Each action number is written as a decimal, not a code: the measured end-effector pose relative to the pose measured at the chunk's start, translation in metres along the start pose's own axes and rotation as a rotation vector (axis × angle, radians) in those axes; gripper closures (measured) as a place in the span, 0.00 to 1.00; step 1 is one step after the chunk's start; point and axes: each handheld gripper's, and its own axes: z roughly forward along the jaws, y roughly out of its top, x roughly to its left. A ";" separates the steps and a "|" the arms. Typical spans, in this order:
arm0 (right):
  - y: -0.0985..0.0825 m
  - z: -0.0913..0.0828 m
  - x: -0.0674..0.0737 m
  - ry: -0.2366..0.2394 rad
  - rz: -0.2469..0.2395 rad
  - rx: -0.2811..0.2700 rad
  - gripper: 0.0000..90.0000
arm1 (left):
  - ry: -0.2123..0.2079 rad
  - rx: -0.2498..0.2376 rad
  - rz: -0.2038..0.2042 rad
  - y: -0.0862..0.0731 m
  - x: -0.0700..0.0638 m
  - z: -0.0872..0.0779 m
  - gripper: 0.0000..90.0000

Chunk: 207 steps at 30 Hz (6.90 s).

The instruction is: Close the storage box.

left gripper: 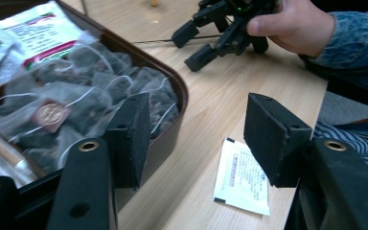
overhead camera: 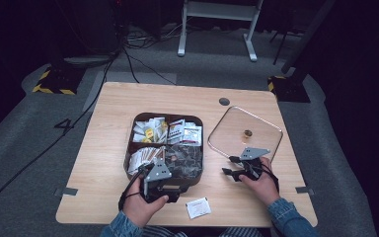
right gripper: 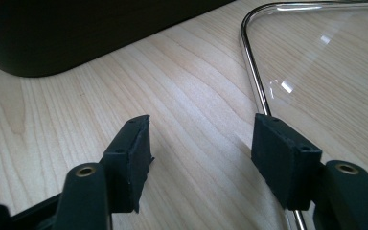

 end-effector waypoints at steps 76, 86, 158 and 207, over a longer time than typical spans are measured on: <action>0.015 0.017 -0.004 0.030 -0.029 0.005 0.38 | 0.581 0.139 -0.330 -0.114 0.142 -0.079 0.25; 0.015 0.017 -0.004 0.030 -0.029 0.005 0.38 | 0.591 0.159 -0.308 -0.114 0.143 -0.076 0.22; 0.024 -0.001 -0.137 -0.193 0.263 0.118 0.56 | 0.566 0.171 -0.294 -0.112 0.149 -0.074 0.16; 0.090 -0.061 -0.100 -0.121 0.130 -0.054 0.65 | 0.566 0.171 -0.295 -0.112 0.149 -0.074 0.16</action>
